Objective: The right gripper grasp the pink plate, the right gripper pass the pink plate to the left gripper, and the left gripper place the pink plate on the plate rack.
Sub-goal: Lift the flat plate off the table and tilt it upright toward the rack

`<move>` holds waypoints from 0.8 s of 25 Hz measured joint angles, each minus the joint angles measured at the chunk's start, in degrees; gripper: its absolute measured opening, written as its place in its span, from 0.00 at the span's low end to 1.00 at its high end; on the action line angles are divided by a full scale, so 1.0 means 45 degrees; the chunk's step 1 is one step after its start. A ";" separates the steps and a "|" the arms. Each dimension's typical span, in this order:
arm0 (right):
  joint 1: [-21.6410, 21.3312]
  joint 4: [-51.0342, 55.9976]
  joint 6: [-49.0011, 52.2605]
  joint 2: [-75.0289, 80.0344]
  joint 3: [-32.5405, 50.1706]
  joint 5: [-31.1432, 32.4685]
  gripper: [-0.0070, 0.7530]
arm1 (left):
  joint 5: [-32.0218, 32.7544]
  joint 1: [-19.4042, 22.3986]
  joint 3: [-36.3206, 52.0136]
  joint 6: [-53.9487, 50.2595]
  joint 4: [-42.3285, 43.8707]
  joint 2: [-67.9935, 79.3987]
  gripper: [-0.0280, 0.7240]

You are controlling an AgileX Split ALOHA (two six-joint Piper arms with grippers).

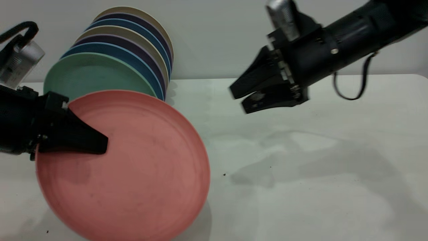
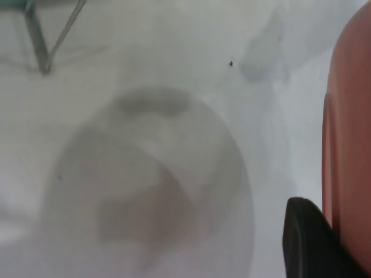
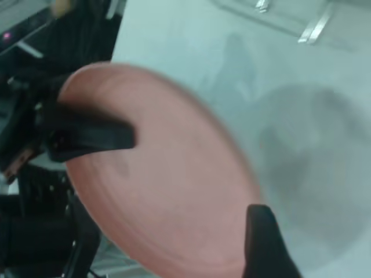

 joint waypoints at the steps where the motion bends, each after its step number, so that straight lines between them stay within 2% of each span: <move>1: -0.0251 -0.0217 0.0180 0.0000 0.0000 0.0000 0.59 | 0.0012 0.0000 0.0000 0.0446 0.0123 -0.0155 0.21; 6: -0.1281 -0.2094 0.1525 0.0000 0.0000 0.0043 0.51 | 0.0198 0.0000 -0.0465 0.2136 0.0860 -0.1083 0.21; 12: -0.1769 -0.4167 0.2909 0.0000 0.0000 0.0081 0.34 | 0.0488 -0.0252 -0.1749 0.2417 0.3812 -0.1854 0.21; 16: -0.1782 -0.5201 0.3513 -0.0061 0.0000 0.0046 0.23 | 0.0722 -0.0569 -0.2783 0.1788 0.6144 -0.1995 0.21; 20: -0.1782 -0.6685 0.4361 -0.0386 0.0000 -0.0555 0.20 | 0.0903 -0.0589 -0.3928 -0.0135 0.8956 -0.2000 0.21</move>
